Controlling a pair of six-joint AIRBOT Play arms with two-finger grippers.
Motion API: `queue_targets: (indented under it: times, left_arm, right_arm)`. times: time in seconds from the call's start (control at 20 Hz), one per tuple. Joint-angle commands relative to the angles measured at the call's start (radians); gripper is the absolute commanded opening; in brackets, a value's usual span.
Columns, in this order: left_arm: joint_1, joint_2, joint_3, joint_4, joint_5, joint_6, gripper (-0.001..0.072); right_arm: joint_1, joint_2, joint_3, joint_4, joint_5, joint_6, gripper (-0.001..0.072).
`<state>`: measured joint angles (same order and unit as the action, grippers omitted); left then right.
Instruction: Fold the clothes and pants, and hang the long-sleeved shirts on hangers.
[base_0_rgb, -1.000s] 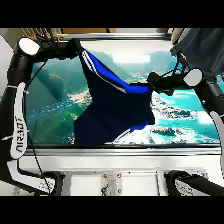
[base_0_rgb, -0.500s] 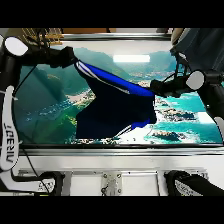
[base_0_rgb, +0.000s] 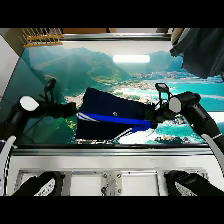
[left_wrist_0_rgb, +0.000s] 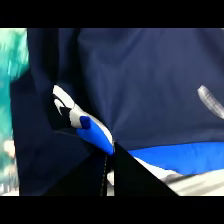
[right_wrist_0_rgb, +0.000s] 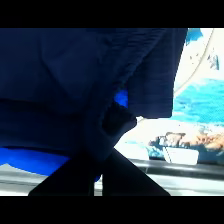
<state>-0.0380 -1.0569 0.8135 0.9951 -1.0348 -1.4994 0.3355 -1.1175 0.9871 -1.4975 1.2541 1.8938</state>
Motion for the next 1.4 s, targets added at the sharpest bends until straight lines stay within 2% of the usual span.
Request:
queue_targets:
  times: [0.0,0.2,0.4,0.45,0.5,0.55,0.65,0.85,0.95,1.0,1.05,1.1,1.35]
  left_arm:
    - [0.0,0.098,-0.214,-0.002,0.06,0.0,0.0009]
    - [0.0,0.143,-0.312,-0.003,0.077,0.0,0.0009]
    - [0.0,0.145,-0.321,-0.004,0.035,0.001,0.0009]
    - [0.0,0.145,-0.311,-0.001,0.016,0.012,0.0045]
    - [0.0,0.145,-0.294,-0.001,-0.002,0.027,0.0348]
    - [0.0,0.145,-0.264,-0.001,-0.027,0.027,0.0599]
    - [0.0,0.145,-0.174,-0.001,-0.089,0.027,0.062]
    - [0.0,0.145,-0.019,-0.003,-0.15,0.024,0.0619]
    - [0.0,0.145,0.015,-0.004,-0.145,0.017,0.0618]
    - [0.0,0.145,0.025,-0.003,-0.143,0.014,0.054]
    - [0.0,0.145,0.027,-0.005,-0.142,0.015,0.0225]
    - [0.0,0.144,0.026,-0.016,-0.139,0.018,0.002]
    - [-0.065,0.144,0.025,-0.028,-0.131,0.018,0.0009]
  right_arm:
    - [0.017,0.003,-0.067,-0.014,0.01,0.022,0.0011]
    - [0.017,0.003,-0.079,-0.01,0.008,0.022,0.0015]
    - [0.017,0.003,-0.078,-0.01,0.011,0.027,0.0025]
    - [0.017,0.006,-0.078,-0.007,0.011,0.033,0.0069]
    - [0.015,0.015,-0.077,0.011,0.011,0.032,0.0377]
    - [0.014,0.032,-0.07,0.018,0.012,0.032,0.0667]
    - [0.006,0.085,-0.026,0.019,0.042,0.027,0.0693]
    - [-0.147,0.183,0.04,0.077,0.098,-0.051,0.0715]
    - [-0.275,0.172,0.029,0.192,0.103,-0.158,0.0716]
    - [-0.332,0.156,0.013,0.252,0.093,-0.213,0.0716]
    - [-0.39,0.134,-0.011,0.31,0.071,-0.264,0.0716]
    - [-0.438,0.112,-0.041,0.362,0.04,-0.307,0.0716]
    - [-0.535,-0.024,-0.208,0.562,-0.174,-0.533,0.0718]
